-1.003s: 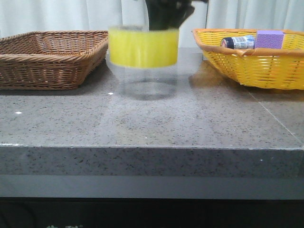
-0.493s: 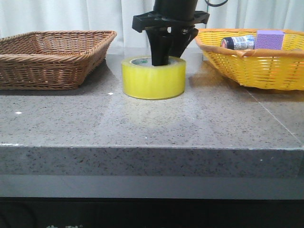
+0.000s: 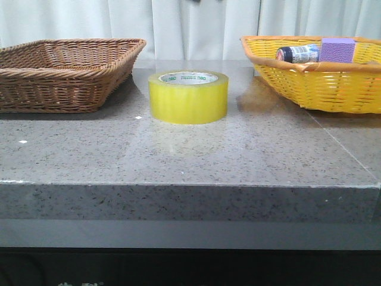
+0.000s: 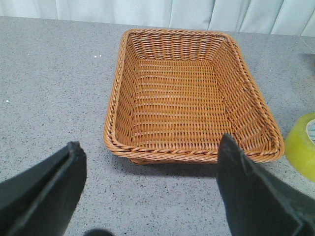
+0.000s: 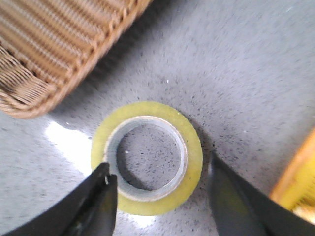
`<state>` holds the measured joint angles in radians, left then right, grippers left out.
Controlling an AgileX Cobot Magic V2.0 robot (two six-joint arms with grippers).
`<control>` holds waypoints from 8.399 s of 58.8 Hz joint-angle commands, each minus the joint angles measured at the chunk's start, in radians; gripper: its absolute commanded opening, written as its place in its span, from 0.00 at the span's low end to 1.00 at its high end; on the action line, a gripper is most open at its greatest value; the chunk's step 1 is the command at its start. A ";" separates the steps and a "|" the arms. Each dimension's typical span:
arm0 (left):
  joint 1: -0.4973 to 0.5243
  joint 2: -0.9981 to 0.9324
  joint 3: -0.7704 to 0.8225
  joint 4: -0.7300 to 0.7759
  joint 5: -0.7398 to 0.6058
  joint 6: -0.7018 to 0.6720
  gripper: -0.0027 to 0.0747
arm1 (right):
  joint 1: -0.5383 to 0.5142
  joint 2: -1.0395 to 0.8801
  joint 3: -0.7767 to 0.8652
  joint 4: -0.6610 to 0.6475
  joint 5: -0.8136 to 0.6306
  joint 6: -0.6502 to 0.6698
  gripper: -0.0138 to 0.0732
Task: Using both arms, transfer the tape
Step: 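Withdraw the right gripper upward away from the tape roll, then lower the left gripper onto the tape roll and grasp its rim, then lift the tape roll with the left gripper and lower into brown basket, then open the left gripper and withdraw it from the brown basket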
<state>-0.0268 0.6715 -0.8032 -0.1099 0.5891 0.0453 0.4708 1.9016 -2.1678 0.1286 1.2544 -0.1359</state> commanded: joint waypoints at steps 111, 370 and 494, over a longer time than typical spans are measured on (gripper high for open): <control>-0.015 0.048 -0.140 -0.035 0.007 0.011 0.74 | -0.002 -1.134 1.222 0.041 -0.633 0.070 0.66; -0.358 1.360 -1.567 0.314 0.692 -0.191 0.28 | -0.002 -1.134 1.222 0.041 -0.634 0.070 0.66; -0.462 0.598 -0.830 0.034 0.497 -0.064 0.70 | -0.002 -1.134 1.222 0.041 -0.634 0.070 0.66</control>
<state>-0.4408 1.3841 -1.7182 -0.0602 1.2209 -0.0307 0.4708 0.7748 -0.9203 0.1623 0.6994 -0.0652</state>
